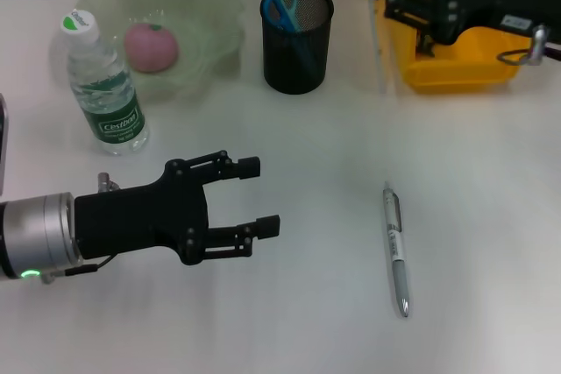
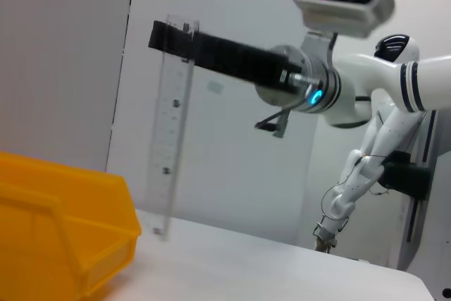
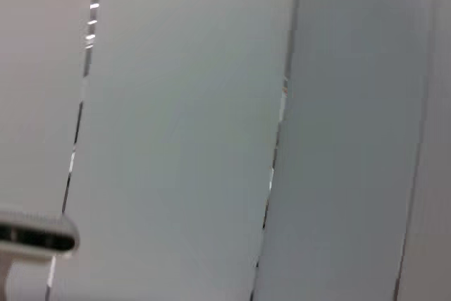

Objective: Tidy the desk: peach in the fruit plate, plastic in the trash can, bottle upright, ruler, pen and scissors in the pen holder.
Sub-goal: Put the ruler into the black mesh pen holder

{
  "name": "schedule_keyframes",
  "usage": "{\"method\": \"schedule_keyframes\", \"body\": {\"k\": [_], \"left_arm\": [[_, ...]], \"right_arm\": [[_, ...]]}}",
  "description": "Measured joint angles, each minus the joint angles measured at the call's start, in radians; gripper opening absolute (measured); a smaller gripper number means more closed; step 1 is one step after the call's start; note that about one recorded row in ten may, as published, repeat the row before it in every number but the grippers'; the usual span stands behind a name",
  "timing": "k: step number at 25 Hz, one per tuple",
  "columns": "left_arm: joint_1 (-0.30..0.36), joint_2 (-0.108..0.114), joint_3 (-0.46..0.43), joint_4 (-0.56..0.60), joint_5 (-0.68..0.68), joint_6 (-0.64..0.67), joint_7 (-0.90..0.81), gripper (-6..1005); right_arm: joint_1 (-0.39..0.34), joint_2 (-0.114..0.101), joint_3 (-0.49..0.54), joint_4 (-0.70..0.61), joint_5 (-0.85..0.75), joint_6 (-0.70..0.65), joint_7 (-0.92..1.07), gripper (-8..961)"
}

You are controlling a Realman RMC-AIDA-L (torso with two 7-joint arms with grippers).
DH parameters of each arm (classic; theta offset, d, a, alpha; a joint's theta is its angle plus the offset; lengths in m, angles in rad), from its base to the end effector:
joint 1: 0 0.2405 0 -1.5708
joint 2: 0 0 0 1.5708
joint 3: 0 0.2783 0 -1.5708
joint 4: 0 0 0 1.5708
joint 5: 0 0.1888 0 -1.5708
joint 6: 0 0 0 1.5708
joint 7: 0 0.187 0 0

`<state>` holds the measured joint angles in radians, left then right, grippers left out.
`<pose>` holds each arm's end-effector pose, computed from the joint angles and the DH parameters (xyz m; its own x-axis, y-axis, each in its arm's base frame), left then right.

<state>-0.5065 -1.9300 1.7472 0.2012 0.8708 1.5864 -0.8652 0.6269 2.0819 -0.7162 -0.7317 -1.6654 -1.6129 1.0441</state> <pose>-0.2436 0.2812 -0.0702 0.7369 0.1803 0.6515 0.2739 -0.9608 -0.0438 0.1600 0.3765 -0.0029 0.7401 0.2314 -0.6315 -0.0788 -0.9026 -0.4231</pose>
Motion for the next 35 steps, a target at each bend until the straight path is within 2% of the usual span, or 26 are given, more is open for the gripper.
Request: {"method": "schedule_keyframes", "body": {"k": [2,3,4,5,6,8,9,10,11,12,14,15,19,29,35], "left_arm": [[0.001,-0.001,0.0,0.002,-0.002,0.0,0.0,802],[0.002,-0.004,0.0,0.003,-0.003,0.0,0.0,802],[0.002,-0.004,0.0,0.003,-0.003,0.0,0.0,802],[0.002,-0.006,-0.002,0.003,-0.004,-0.001,-0.002,802],[0.002,-0.006,-0.002,0.003,-0.004,-0.001,-0.002,802],[0.003,-0.009,-0.013,0.003,-0.003,-0.005,-0.011,802],[0.003,-0.01,-0.02,0.003,-0.002,-0.006,-0.018,802],[0.003,-0.01,-0.028,0.005,-0.001,-0.006,-0.029,802],[0.003,-0.01,-0.028,0.005,-0.001,-0.006,-0.029,802],[0.004,-0.01,-0.029,0.006,-0.002,-0.006,-0.033,802],[0.005,-0.01,-0.033,0.006,-0.002,-0.009,-0.04,802],[0.005,-0.012,-0.044,0.002,-0.001,-0.017,-0.042,802],[0.006,-0.016,-0.051,0.001,-0.003,-0.024,-0.045,802],[0.003,-0.02,-0.059,0.006,-0.006,-0.025,-0.058,802],[0.004,-0.022,-0.069,0.008,0.0,-0.02,-0.058,802]], "right_arm": [[0.006,0.001,0.0,0.019,0.003,0.001,-0.065,391],[0.019,0.001,0.002,0.052,0.008,0.004,-0.175,392],[0.019,0.001,0.002,0.052,0.008,0.004,-0.175,393],[0.028,0.002,0.001,0.077,0.023,0.007,-0.293,395],[0.028,0.002,0.001,0.077,0.023,0.007,-0.293,396],[0.03,0.006,-0.017,0.108,0.069,0.027,-0.473,398],[0.03,0.006,-0.017,0.108,0.069,0.027,-0.473,399],[0.032,0.008,-0.06,0.134,0.119,0.062,-0.575,400],[0.032,0.008,-0.06,0.134,0.119,0.062,-0.575,401],[0.037,0.008,-0.116,0.16,0.176,0.106,-0.661,402],[0.042,0.008,-0.144,0.181,0.209,0.131,-0.711,404],[0.059,0.008,-0.195,0.234,0.274,0.178,-0.817,405],[0.121,0.008,-0.294,0.367,0.387,0.291,-1.025,409],[0.207,0.011,-0.32,0.486,0.48,0.345,-1.047,419],[0.285,0.011,-0.324,0.561,0.554,0.426,-0.925,426]]}}
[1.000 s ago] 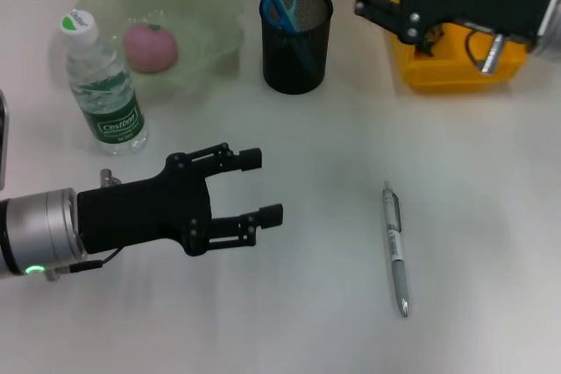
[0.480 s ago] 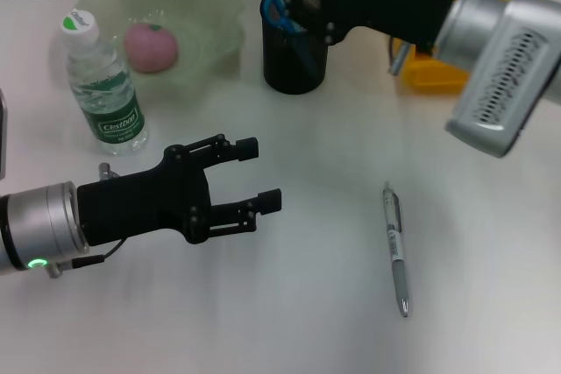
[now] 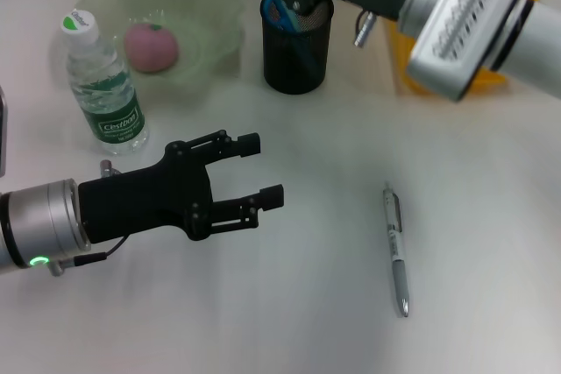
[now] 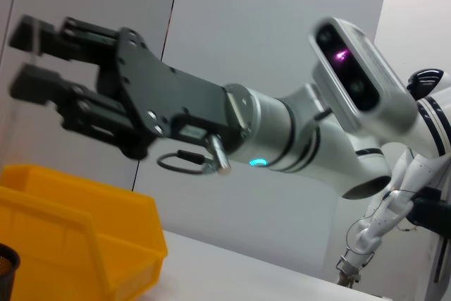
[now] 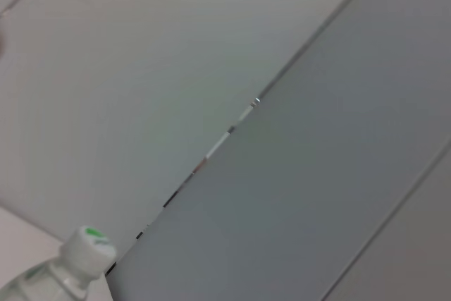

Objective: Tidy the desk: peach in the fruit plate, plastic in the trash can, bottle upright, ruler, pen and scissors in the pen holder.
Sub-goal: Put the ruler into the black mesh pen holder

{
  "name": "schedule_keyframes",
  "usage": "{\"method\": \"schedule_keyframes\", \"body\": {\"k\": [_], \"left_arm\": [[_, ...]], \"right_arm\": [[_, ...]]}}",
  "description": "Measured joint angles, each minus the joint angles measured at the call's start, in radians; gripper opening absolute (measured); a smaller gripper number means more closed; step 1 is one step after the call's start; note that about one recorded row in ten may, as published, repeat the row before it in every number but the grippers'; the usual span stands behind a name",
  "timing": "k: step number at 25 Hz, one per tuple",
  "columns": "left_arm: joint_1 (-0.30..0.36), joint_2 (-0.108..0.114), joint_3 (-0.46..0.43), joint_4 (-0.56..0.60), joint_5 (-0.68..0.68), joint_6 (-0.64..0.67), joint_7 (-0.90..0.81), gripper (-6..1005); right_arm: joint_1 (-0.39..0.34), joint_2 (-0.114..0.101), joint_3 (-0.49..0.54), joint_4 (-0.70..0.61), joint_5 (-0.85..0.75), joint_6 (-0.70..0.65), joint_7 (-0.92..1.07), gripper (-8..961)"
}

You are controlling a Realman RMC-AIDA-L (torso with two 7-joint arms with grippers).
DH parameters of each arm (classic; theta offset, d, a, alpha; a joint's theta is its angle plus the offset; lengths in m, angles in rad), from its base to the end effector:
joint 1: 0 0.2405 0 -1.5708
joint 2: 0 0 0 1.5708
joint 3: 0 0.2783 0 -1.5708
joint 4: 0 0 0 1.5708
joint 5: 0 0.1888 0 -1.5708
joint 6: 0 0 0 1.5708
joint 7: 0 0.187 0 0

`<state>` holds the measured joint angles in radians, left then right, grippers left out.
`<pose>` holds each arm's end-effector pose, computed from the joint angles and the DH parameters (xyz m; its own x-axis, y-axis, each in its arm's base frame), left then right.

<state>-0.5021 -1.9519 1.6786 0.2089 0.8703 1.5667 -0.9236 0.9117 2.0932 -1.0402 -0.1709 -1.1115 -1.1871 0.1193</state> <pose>-0.2373 0.2911 -0.0703 0.6866 0.2226 0.6921 0.3486 -0.9362 -0.0447 0.1098 0.4389 -0.0827 0.7506 0.5810 -0.3148 0.1642 -0.6255 -0.7628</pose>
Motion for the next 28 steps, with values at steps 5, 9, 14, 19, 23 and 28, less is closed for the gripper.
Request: {"method": "schedule_keyframes", "body": {"k": [5,9,14,19,23,28], "left_arm": [[0.01,0.0,0.001,0.0,0.003,0.003,0.0,802],[0.013,0.0,0.003,0.0,0.004,0.006,0.001,802],[0.021,0.001,0.007,0.0,0.004,0.017,0.0,802],[0.025,0.002,0.008,0.0,0.004,0.029,0.0,802],[0.03,0.002,0.01,0.0,0.006,0.037,0.0,802],[0.039,0.004,0.01,0.0,0.006,0.049,0.0,802]], "right_arm": [[0.027,0.0,0.007,0.008,0.006,0.038,0.13,431],[0.05,-0.001,0.009,0.01,0.012,0.111,0.282,435],[0.064,-0.001,0.001,0.022,0.087,0.178,0.389,440],[0.075,-0.001,0.001,0.025,0.095,0.23,0.48,445],[0.076,-0.001,0.001,0.026,0.095,0.251,0.518,450],[0.066,-0.001,0.001,0.02,0.096,0.259,0.556,455]]}}
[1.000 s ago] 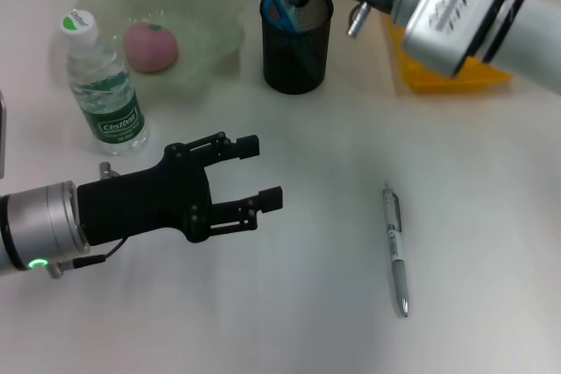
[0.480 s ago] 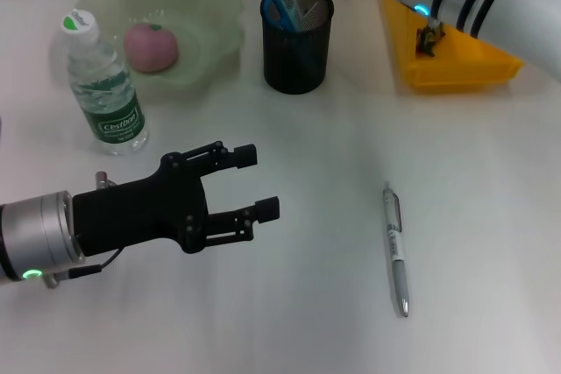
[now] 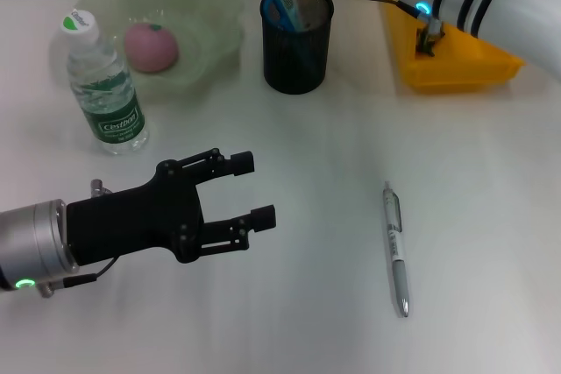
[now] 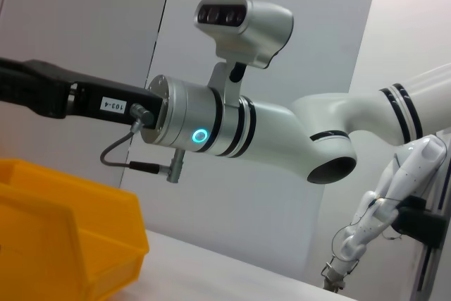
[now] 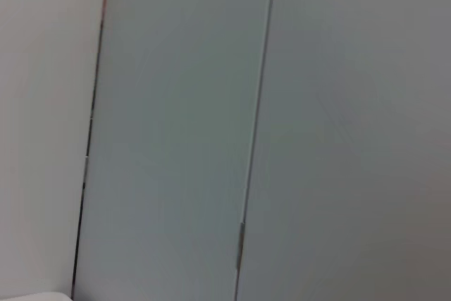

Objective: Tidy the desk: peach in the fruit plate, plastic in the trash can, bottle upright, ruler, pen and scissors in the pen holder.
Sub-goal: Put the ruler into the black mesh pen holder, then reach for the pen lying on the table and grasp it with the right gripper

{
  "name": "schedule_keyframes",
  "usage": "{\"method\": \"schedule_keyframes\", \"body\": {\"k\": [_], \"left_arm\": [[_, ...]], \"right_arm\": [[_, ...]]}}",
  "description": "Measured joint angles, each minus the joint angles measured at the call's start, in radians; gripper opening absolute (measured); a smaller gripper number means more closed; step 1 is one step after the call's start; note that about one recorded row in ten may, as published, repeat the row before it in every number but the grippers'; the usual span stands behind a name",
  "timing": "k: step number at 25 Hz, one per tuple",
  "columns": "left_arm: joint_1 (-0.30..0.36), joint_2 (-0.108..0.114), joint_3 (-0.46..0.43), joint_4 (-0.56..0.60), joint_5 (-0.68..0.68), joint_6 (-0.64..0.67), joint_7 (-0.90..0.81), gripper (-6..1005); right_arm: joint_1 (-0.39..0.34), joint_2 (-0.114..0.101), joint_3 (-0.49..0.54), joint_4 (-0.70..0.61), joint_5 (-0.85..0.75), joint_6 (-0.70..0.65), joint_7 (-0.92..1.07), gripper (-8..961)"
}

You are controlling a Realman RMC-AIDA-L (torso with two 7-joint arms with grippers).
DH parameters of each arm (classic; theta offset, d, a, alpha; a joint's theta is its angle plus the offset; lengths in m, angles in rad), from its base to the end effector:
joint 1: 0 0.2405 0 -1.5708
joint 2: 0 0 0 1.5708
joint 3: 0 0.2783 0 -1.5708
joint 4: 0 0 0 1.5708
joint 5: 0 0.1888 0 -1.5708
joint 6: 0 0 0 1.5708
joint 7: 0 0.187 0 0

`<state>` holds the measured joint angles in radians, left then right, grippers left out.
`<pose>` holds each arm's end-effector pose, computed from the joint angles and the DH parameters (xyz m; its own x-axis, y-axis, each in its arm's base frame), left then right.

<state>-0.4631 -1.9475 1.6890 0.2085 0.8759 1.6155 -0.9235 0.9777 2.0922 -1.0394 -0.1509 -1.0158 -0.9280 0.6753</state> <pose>-0.2440 0.2743 -0.0671 0.6681 0.2447 0.7027 0.3543 -0.9351 -0.0112 0.1186 0.4814 -0.0813 0.7884 0.0666 -0.6115 -0.3802 -0.7288 -0.5695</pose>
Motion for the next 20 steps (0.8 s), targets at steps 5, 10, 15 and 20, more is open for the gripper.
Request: {"method": "schedule_keyframes", "body": {"k": [5,10,15,20], "left_arm": [[0.008,0.004,0.0,0.0,0.0,0.014,0.0,802],[0.012,0.004,0.0,0.0,0.0,0.02,0.001,802],[0.012,0.004,0.001,0.0,0.0,0.023,0.001,802],[0.013,0.004,0.001,0.0,0.009,0.029,0.002,802]], "right_arm": [[-0.012,0.0,0.003,-0.009,0.0,0.012,0.02,460],[-0.041,-0.001,0.0,-0.049,-0.001,0.015,0.069,528],[-0.055,-0.003,0.001,-0.066,0.001,0.015,0.093,637],[-0.13,-0.011,-0.012,-0.184,-0.008,-0.028,0.299,737]]}}
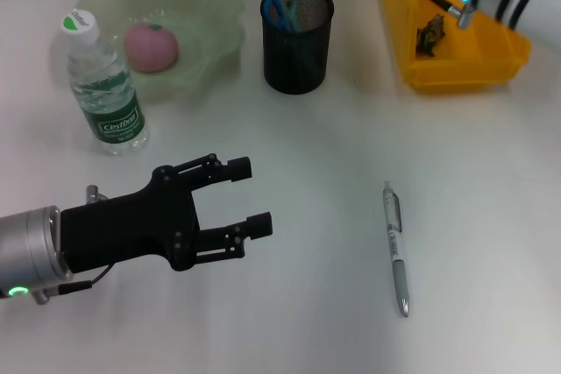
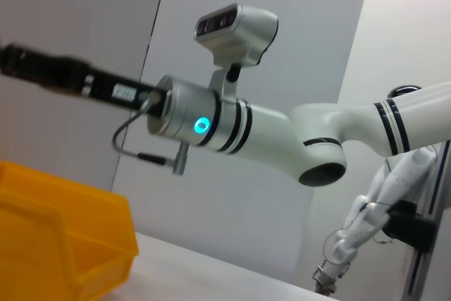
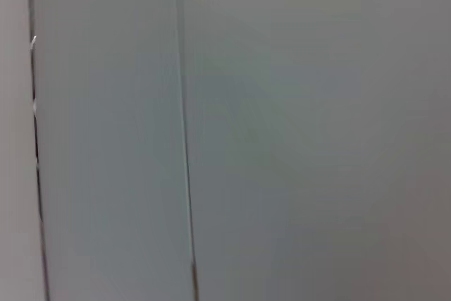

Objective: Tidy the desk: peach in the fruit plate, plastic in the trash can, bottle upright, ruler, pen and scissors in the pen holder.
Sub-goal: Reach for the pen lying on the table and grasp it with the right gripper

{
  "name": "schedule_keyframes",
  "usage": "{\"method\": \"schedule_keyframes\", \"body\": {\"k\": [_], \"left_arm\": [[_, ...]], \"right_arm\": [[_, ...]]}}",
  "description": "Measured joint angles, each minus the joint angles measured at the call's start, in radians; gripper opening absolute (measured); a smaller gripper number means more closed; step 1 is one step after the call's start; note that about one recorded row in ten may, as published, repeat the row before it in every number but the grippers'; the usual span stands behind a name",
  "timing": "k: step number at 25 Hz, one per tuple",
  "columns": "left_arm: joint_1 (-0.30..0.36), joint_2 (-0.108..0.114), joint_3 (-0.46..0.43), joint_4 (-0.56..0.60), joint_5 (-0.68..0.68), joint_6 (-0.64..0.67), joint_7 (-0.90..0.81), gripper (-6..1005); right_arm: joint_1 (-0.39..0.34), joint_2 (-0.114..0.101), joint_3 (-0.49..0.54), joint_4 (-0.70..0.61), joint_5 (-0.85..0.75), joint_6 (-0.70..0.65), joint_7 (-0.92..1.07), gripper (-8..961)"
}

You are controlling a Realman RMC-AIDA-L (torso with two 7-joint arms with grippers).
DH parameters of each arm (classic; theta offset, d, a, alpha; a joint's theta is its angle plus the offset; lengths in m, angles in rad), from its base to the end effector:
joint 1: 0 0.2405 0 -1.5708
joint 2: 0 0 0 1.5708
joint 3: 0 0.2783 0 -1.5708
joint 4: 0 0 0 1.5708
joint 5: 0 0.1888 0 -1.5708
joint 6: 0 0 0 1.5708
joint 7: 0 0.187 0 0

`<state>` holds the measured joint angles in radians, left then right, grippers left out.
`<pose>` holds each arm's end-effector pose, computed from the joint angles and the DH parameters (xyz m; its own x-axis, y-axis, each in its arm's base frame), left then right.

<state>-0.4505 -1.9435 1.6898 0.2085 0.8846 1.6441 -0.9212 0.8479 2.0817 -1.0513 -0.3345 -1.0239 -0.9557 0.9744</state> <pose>-0.2454 0.2671 -0.0645 0.6616 0.2479 0.7077 0.3461 -0.9382 0.0050 0.1375 0.4800 -0.0440 0.6472 -0.0384 -0.7613 -0.5656 -0.6939 -0.4458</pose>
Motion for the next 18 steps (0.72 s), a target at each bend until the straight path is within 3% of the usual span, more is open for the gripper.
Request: {"method": "schedule_keyframes", "body": {"k": [3,7,10,12,14,17,18], "left_arm": [[-0.003,0.0,-0.003,0.0,0.016,0.001,-0.001,802],[-0.007,0.001,-0.001,0.0,0.021,0.001,-0.002,802],[-0.008,0.001,-0.001,0.002,0.021,0.001,-0.002,802],[-0.009,0.002,-0.001,0.006,0.021,0.001,-0.002,802],[-0.01,0.003,0.0,0.01,0.021,0.001,-0.002,802],[-0.013,0.004,0.001,0.021,0.021,-0.004,-0.002,802],[-0.014,0.004,0.0,0.023,0.021,-0.005,-0.001,802]], "right_arm": [[-0.048,-0.006,-0.019,-0.075,-0.026,-0.049,0.13,774],[-0.186,-0.031,-0.016,-0.293,-0.168,-0.266,0.437,775],[-0.222,-0.044,-0.003,-0.364,-0.229,-0.339,0.548,775],[-0.238,-0.068,0.083,-0.441,-0.377,-0.468,0.705,775],[-0.236,-0.072,0.112,-0.458,-0.433,-0.506,0.748,775],[-0.204,-0.089,0.213,-0.573,-0.737,-0.69,0.962,774],[-0.204,-0.089,0.213,-0.573,-0.737,-0.69,0.962,774]]}}
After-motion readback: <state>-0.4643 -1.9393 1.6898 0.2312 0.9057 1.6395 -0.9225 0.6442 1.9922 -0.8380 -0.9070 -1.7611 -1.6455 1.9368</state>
